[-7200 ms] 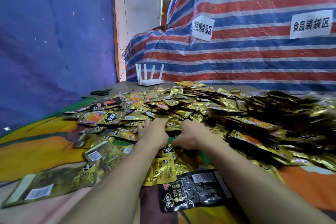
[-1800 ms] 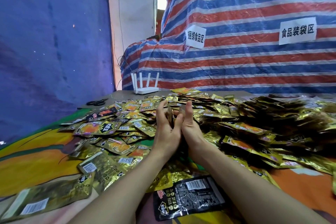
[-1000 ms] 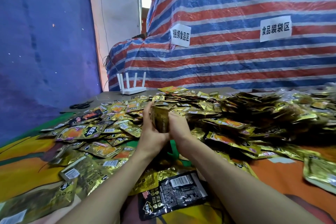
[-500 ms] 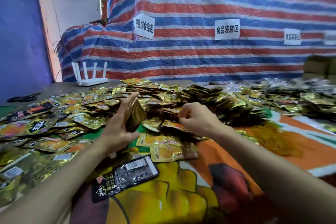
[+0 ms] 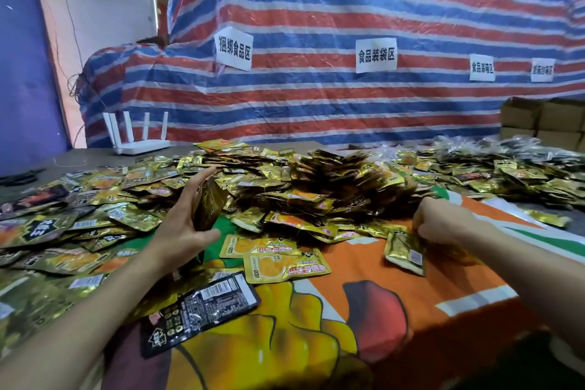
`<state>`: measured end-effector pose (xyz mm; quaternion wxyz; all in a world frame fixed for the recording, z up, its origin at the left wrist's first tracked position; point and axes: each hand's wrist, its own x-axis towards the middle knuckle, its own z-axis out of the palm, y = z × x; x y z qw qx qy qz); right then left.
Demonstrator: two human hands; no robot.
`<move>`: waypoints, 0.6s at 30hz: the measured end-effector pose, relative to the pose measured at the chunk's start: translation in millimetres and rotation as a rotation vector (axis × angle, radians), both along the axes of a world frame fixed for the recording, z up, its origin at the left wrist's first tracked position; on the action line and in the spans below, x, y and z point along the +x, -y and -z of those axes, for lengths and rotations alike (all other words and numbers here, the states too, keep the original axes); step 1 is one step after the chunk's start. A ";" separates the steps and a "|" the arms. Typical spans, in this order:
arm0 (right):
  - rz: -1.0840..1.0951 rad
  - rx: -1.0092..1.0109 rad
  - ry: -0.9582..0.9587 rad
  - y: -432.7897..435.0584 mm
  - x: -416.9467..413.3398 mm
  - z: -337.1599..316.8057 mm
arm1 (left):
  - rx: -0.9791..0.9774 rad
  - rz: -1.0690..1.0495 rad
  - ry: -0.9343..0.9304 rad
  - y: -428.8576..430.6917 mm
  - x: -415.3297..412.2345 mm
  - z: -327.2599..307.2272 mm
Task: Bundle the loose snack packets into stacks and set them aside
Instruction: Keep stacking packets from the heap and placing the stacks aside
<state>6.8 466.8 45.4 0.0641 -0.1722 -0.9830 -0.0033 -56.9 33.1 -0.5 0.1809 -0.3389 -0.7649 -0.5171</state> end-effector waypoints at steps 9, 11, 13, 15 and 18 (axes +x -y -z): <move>0.021 0.138 -0.165 -3.2 0.5 -3.9 | -0.006 -0.023 0.016 1.1 -1.9 0.8; 0.028 0.127 -0.196 -2.5 1.0 -6.2 | -0.010 -0.024 0.024 1.2 -0.4 0.2; 0.041 0.082 -0.205 -1.1 1.6 -10.3 | -0.014 -0.031 0.026 0.8 1.6 -1.0; 0.067 0.048 -0.248 0.9 3.7 -15.9 | -0.012 -0.040 0.036 1.0 3.2 -2.2; 0.131 0.111 -0.324 1.5 6.5 -25.6 | -0.011 -0.053 0.041 0.7 4.9 -3.4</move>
